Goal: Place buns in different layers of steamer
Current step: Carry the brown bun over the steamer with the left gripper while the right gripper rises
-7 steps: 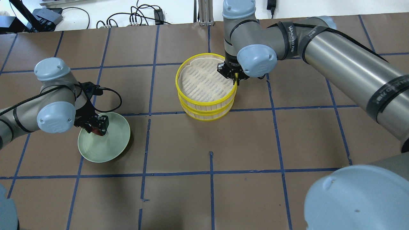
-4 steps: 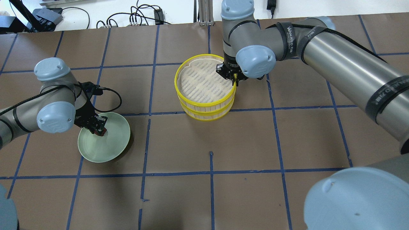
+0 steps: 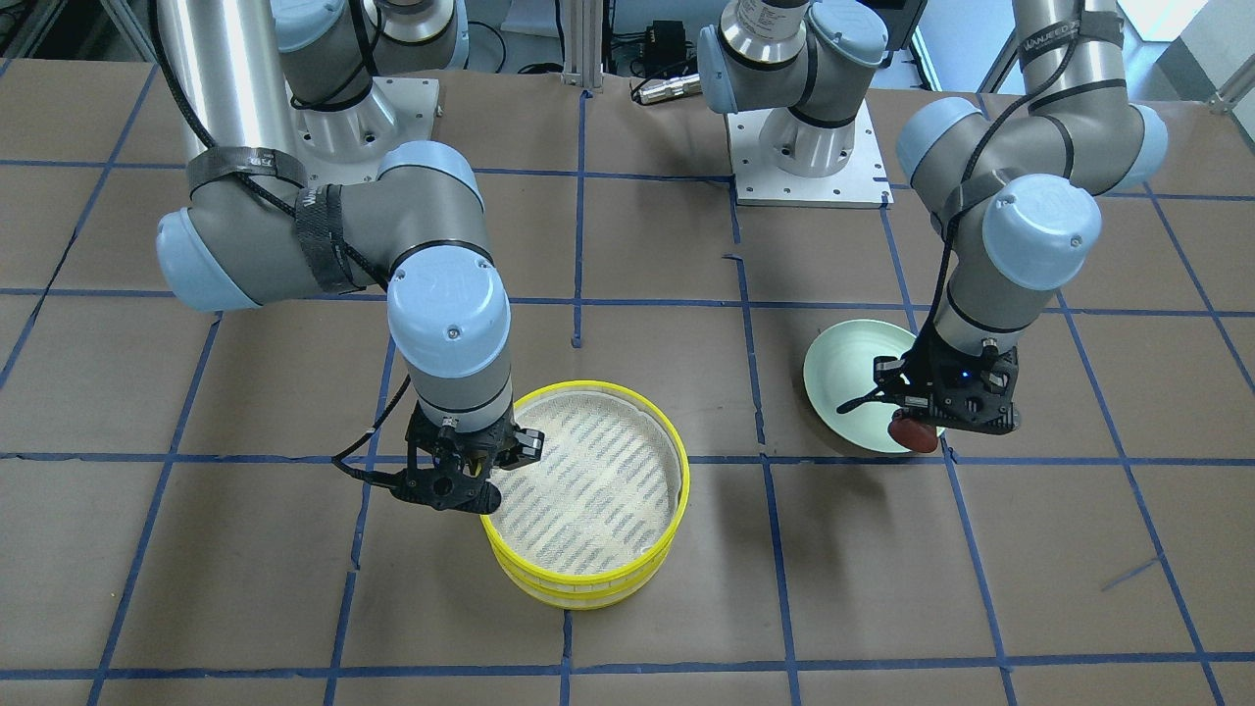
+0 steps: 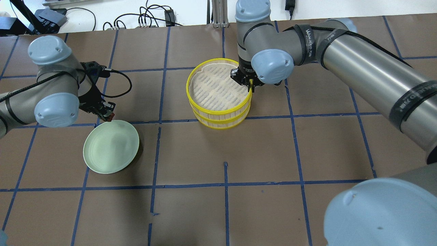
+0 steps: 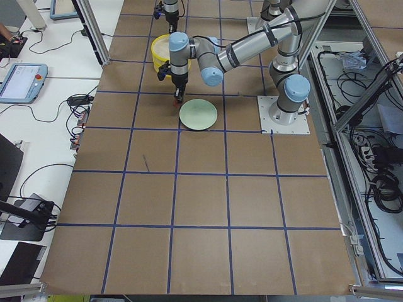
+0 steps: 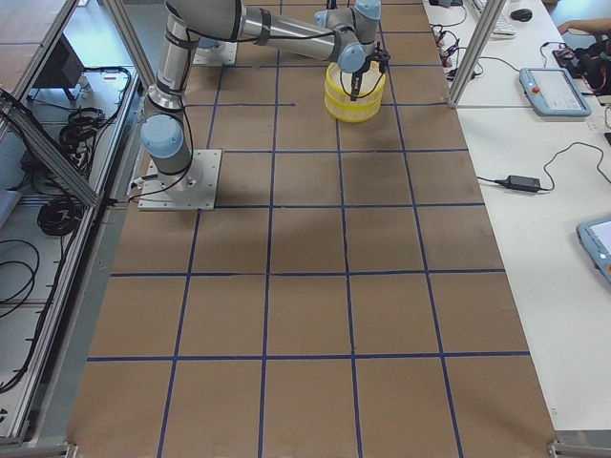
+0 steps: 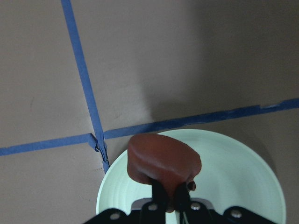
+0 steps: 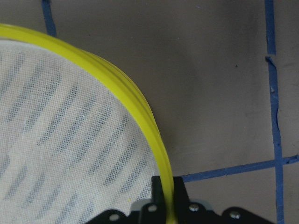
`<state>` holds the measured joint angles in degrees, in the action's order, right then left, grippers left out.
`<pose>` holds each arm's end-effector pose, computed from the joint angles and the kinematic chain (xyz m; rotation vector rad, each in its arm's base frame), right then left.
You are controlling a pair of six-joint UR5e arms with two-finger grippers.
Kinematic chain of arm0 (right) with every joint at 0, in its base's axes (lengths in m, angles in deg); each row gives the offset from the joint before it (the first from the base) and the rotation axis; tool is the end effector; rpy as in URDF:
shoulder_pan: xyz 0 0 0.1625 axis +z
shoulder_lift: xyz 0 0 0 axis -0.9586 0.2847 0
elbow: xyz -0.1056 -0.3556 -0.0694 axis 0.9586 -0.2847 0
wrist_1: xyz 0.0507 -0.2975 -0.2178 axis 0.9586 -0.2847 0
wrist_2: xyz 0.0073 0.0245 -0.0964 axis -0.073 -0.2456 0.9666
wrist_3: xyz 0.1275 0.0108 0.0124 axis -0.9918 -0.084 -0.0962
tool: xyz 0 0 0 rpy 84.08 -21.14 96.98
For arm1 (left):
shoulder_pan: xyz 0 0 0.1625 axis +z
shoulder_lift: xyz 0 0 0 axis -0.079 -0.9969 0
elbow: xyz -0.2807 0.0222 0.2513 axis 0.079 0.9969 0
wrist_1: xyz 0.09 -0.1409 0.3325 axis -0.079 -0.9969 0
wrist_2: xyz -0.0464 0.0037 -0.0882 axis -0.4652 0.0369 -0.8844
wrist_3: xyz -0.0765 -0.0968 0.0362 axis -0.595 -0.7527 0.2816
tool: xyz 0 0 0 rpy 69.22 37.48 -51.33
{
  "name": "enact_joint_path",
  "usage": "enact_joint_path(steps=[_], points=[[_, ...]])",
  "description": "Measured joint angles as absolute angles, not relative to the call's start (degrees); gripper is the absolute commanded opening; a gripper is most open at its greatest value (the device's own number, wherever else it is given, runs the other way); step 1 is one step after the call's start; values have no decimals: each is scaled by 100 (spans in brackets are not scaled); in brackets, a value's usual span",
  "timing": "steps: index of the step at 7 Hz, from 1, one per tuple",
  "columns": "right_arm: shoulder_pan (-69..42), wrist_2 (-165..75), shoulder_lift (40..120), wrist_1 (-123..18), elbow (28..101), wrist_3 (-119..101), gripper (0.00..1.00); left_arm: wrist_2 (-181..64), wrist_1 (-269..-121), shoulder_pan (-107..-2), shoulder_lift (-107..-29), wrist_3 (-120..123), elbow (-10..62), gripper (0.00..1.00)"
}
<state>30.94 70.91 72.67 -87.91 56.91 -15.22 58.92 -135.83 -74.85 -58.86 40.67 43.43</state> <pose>0.2703 -0.5434 0.2294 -0.2214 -3.0782 -0.0046 -0.0291 -0.4953 0.2437 0.3496 2.9992 -0.0547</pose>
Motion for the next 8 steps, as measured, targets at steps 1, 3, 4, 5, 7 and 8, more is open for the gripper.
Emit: enact_joint_path(steps=[1, 3, 4, 5, 7, 8], points=[[3095, 7087, 7274, -8797, 5731, -1516, 83, 5848, -13619, -7602, -5759, 4047, 4288, 1], [3068, 7082, 7301, -8793, 5730, -1424, 85, 5433, -13689, -7687, -5633, 3937, 4128, 1], [2961, 7070, 7393, -8756, 5701, -1247, 85, 5154, -13740, -7743, -5608, 3736, 4034, 1], [2744, 7050, 7639, -8587, 5685, -944, 84, 4880, -13767, -7945, -5593, 3193, 3938, 1], [2202, 6965, 8473, -7663, 5623, -245, 85, 4664, -13766, -8837, -5707, 1445, 3551, 1], [1905, 6842, 8945, -7136, 5593, 150, 86, 4582, -13740, -9209, -5873, 718, 3301, 1]])
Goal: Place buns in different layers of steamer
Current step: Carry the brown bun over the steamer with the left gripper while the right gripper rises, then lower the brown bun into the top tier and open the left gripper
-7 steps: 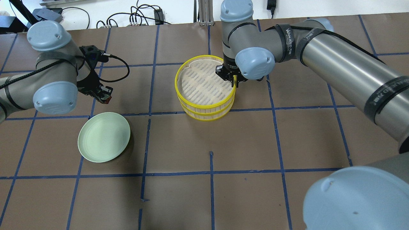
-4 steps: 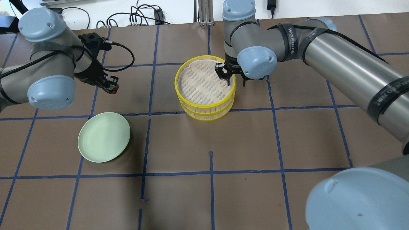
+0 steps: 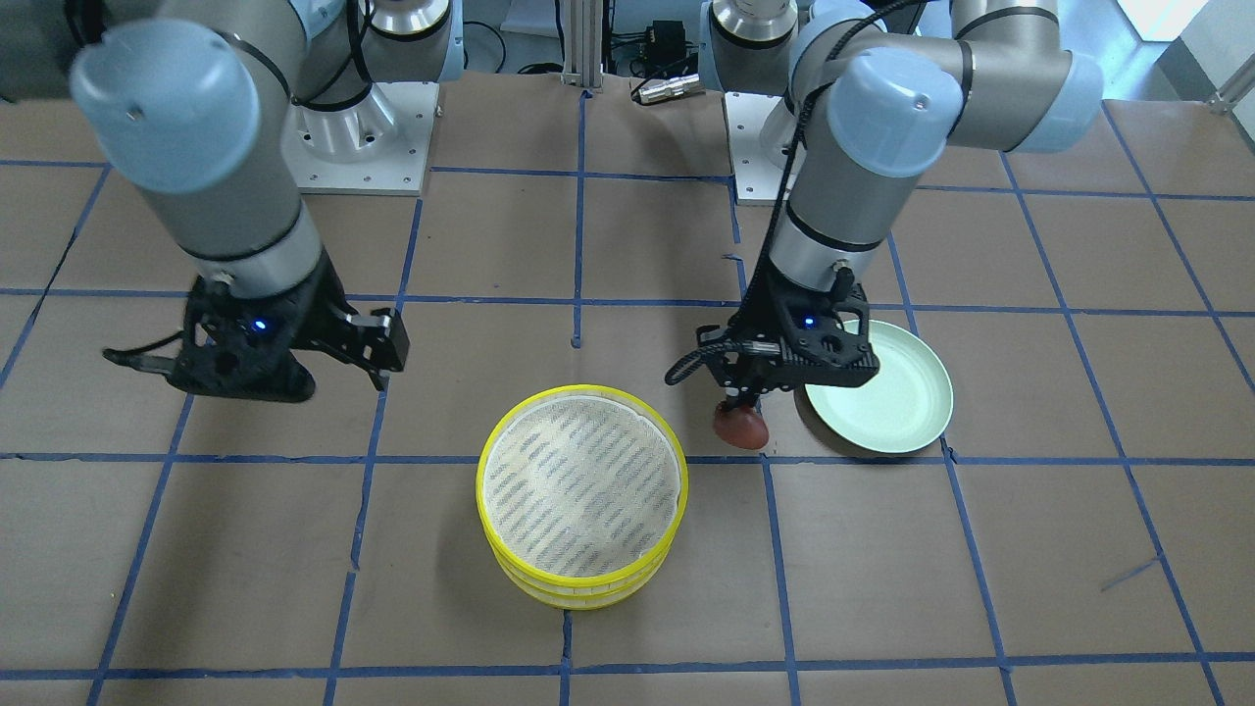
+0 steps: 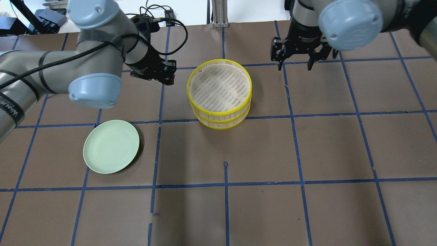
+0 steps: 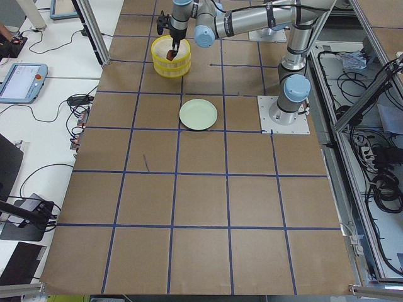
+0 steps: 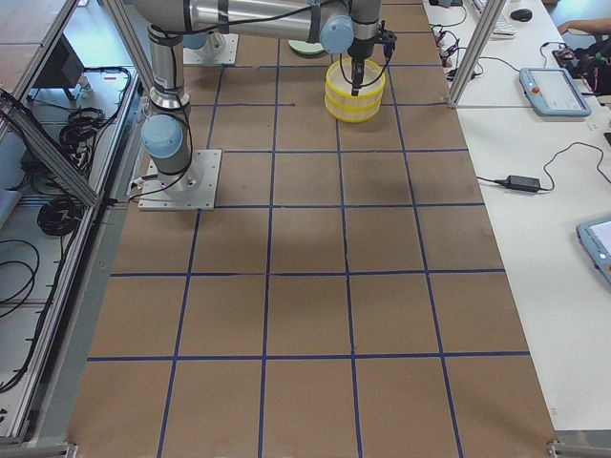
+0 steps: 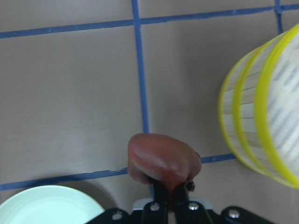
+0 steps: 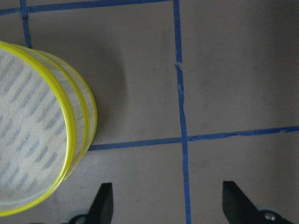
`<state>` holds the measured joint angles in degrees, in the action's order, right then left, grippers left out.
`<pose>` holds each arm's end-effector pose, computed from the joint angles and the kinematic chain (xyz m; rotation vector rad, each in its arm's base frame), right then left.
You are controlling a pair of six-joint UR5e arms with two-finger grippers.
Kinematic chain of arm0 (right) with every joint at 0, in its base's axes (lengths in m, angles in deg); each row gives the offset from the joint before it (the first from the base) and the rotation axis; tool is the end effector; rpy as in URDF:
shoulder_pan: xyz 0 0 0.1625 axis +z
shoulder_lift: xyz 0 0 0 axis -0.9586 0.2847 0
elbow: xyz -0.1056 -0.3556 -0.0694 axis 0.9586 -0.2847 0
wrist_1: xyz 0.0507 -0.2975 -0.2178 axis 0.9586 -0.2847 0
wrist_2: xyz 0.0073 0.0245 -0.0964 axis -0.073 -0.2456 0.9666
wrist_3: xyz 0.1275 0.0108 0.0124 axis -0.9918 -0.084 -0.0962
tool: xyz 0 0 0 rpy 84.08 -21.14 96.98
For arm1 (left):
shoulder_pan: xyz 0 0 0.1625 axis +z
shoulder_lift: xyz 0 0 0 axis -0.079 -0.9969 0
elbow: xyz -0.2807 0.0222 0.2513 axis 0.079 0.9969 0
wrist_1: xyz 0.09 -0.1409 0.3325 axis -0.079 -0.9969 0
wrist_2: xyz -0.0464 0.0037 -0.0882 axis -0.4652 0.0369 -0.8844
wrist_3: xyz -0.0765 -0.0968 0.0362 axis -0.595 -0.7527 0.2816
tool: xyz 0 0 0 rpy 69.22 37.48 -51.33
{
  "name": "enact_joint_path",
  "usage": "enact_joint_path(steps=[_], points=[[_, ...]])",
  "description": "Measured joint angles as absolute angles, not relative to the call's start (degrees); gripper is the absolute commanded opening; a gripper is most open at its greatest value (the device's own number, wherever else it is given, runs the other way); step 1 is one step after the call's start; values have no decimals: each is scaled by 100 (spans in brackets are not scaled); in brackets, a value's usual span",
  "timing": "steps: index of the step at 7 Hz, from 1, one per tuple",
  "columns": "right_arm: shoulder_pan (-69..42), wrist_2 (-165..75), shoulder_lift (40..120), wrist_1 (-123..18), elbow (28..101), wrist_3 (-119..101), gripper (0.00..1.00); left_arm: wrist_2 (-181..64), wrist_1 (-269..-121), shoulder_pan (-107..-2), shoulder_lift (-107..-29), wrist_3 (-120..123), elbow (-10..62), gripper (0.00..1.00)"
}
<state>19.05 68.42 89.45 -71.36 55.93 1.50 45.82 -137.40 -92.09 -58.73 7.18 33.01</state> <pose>0.1548 -0.5125 0.3722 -0.0938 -3.1321 0.0019 -0.2086 -0.5032 0.3209 0.0500 -2.9721 0.3111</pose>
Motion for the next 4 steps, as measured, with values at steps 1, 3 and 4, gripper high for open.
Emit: enact_joint_path(steps=[1, 3, 4], points=[[1643, 6746, 9385, -6671, 5572, 492, 87, 4436, -13645, -9457, -6080, 152, 3104, 11], [1563, 6699, 9777, -6325, 5593, 755, 87, 4261, -13147, -9780, -6513, -746, 2956, 99], [1684, 6724, 9813, -6299, 5596, 783, 88, 4255, -13036, -9835, -6611, -935, 2943, 100]])
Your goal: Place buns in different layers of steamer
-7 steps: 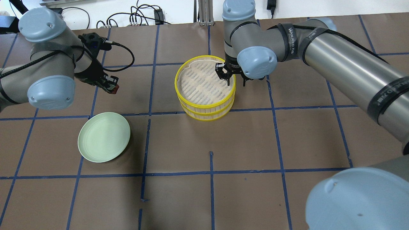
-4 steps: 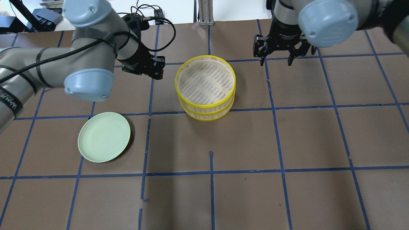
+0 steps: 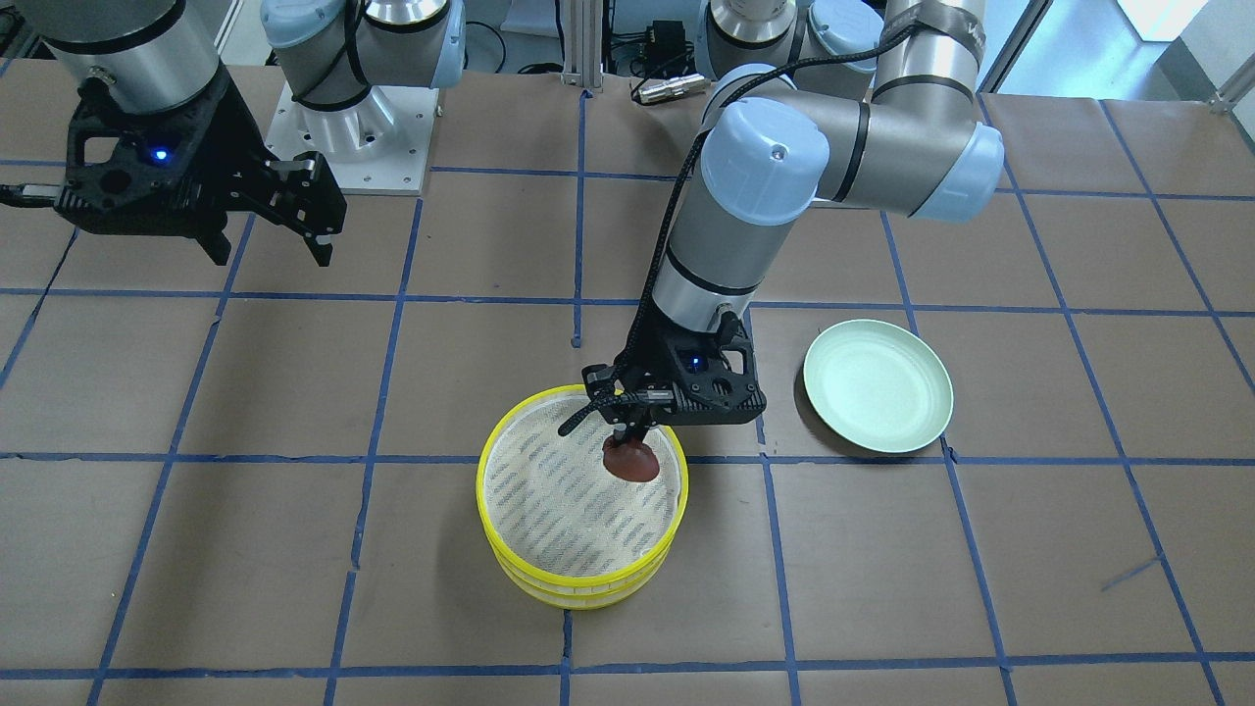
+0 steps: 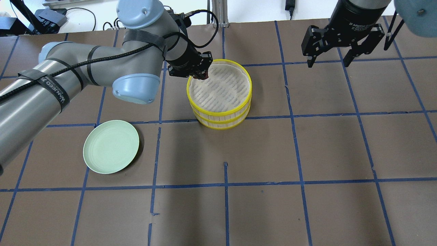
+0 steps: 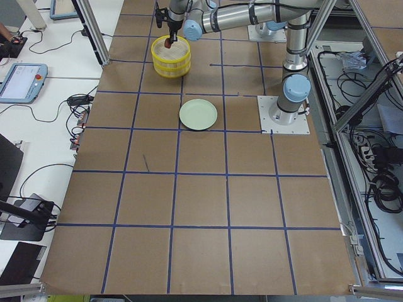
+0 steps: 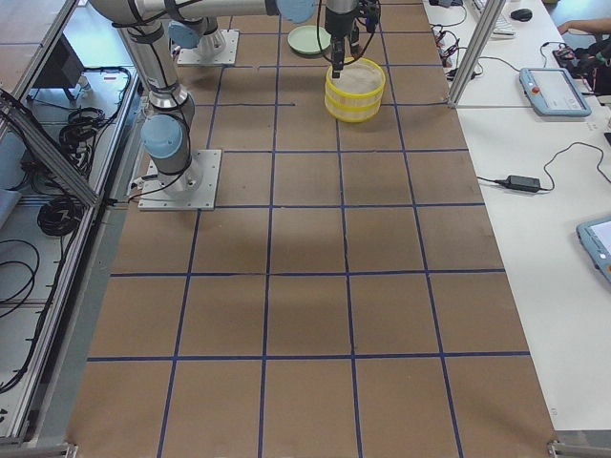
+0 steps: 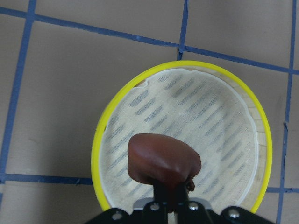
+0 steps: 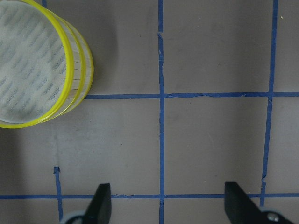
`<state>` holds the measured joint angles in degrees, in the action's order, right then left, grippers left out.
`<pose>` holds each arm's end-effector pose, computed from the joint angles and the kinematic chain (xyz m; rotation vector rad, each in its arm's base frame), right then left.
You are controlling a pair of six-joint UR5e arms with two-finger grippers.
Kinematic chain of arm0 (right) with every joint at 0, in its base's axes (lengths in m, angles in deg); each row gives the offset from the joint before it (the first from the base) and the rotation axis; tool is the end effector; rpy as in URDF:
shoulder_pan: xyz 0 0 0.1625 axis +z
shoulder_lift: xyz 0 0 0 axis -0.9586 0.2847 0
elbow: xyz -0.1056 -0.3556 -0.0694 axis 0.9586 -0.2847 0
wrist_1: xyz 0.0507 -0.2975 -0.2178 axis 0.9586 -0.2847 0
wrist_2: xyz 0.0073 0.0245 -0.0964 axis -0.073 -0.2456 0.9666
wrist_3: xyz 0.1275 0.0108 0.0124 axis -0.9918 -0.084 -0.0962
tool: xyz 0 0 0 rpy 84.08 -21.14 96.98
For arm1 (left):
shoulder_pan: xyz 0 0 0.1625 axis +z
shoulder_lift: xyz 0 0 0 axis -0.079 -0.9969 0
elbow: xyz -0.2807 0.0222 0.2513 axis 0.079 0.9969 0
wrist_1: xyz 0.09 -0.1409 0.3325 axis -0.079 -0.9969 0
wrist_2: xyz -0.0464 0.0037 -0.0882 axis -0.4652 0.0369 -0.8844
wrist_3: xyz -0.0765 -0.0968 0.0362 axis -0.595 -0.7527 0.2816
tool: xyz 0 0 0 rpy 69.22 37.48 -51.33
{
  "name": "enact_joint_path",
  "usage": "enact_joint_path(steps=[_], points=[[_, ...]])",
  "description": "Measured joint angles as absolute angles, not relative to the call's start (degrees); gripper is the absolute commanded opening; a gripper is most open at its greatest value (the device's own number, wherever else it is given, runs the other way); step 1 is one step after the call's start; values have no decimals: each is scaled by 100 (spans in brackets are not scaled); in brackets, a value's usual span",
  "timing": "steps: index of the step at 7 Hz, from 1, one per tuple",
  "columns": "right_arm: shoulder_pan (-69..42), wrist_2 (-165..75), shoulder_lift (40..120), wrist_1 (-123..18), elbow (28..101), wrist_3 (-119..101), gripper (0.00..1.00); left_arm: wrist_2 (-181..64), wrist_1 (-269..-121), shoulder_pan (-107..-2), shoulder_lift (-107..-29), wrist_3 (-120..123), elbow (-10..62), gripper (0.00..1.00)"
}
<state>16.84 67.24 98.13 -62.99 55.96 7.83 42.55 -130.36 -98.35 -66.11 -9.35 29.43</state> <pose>0.1373 -0.4628 0.4319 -0.0189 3.1291 -0.0086 -0.2792 -0.5190 0.2958 0.2875 -2.8489 0.3005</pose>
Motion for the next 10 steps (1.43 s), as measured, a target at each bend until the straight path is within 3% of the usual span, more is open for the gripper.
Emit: enact_joint_path(steps=[5, 10], points=[[1867, 6921, 9803, -6357, 5565, 789, 94, 4474, -13387, -9593, -6307, 326, 2876, 100], [1826, 6663, 9804, -6334, 5418, 710, 96, 5102, -17218, -7978, -4812, 2789, 2412, 100]])
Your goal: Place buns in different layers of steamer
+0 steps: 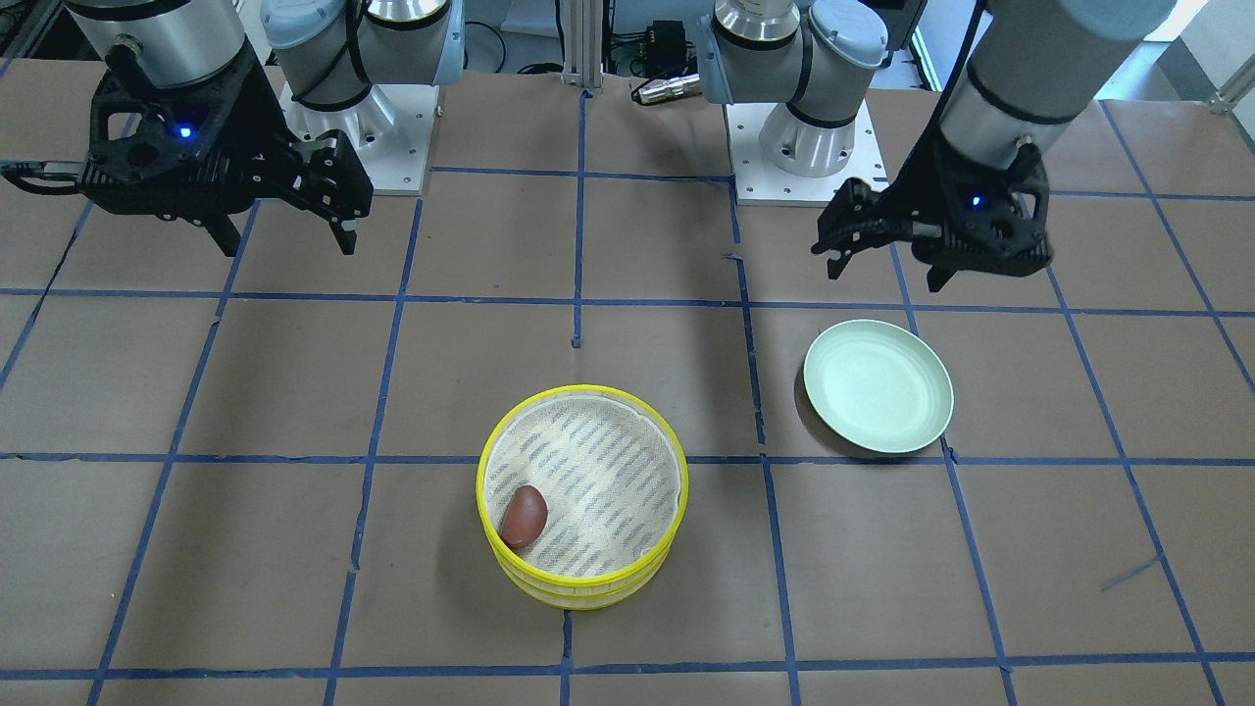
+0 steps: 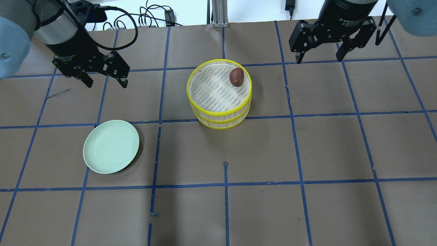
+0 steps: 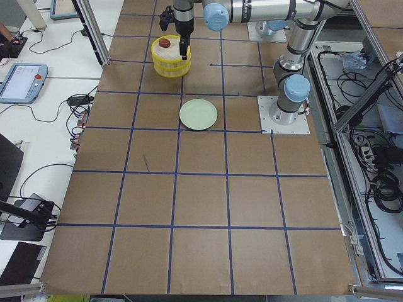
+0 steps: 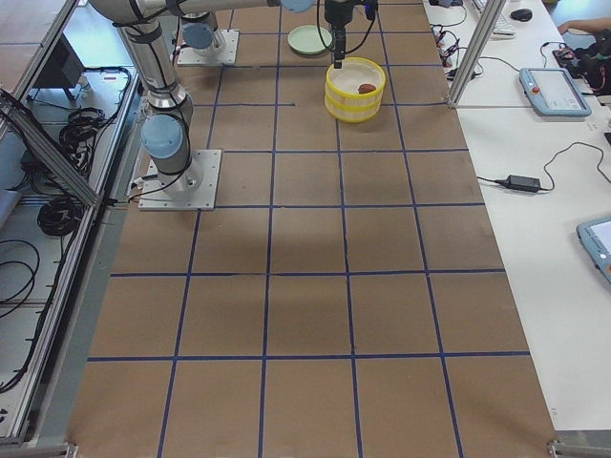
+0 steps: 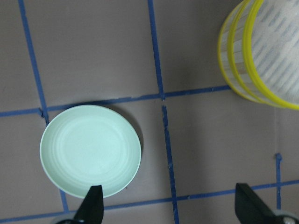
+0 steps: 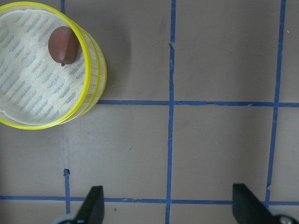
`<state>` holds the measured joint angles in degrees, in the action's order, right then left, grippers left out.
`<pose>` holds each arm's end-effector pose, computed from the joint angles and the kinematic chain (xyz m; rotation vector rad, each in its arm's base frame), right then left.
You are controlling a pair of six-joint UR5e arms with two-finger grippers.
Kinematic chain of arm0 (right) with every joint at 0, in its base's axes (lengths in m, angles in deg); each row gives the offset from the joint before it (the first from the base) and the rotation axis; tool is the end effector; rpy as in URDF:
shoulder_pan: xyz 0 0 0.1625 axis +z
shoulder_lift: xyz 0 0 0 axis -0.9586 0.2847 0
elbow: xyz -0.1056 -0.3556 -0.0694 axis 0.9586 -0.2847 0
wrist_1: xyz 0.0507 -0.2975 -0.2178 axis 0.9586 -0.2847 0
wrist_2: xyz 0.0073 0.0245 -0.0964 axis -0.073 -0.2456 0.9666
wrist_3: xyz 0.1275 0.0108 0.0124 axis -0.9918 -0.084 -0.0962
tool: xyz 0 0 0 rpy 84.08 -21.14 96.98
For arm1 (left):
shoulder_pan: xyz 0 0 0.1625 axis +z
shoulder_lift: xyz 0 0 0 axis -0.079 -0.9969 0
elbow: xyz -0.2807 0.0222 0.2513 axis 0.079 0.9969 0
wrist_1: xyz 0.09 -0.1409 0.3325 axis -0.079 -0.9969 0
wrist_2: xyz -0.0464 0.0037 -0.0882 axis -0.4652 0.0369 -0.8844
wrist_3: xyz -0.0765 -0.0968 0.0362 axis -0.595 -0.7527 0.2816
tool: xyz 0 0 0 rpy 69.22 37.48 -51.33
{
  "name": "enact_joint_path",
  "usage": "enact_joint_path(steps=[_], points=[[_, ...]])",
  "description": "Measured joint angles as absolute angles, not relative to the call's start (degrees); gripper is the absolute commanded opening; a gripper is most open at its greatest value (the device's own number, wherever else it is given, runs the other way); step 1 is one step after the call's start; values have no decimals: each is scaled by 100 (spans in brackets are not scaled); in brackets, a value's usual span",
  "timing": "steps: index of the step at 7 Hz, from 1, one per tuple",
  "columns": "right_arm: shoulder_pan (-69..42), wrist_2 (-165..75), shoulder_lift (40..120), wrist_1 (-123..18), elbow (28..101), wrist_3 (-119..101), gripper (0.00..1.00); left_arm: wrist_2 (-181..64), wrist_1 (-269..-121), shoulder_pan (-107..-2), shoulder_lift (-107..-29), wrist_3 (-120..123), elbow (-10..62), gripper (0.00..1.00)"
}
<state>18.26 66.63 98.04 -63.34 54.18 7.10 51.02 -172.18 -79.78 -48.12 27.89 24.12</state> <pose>0.1503 -0.4636 0.4457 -0.0383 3.1169 -0.0634 -0.0932 -0.4526 0.4130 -0.1523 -3.0995 -0.0524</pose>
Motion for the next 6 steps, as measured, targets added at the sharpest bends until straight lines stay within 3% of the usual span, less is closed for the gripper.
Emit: enact_joint_path(steps=[6], points=[[1812, 6674, 9795, -6373, 5455, 761, 98, 5086, -17726, -8209, -4653, 1902, 2276, 100]])
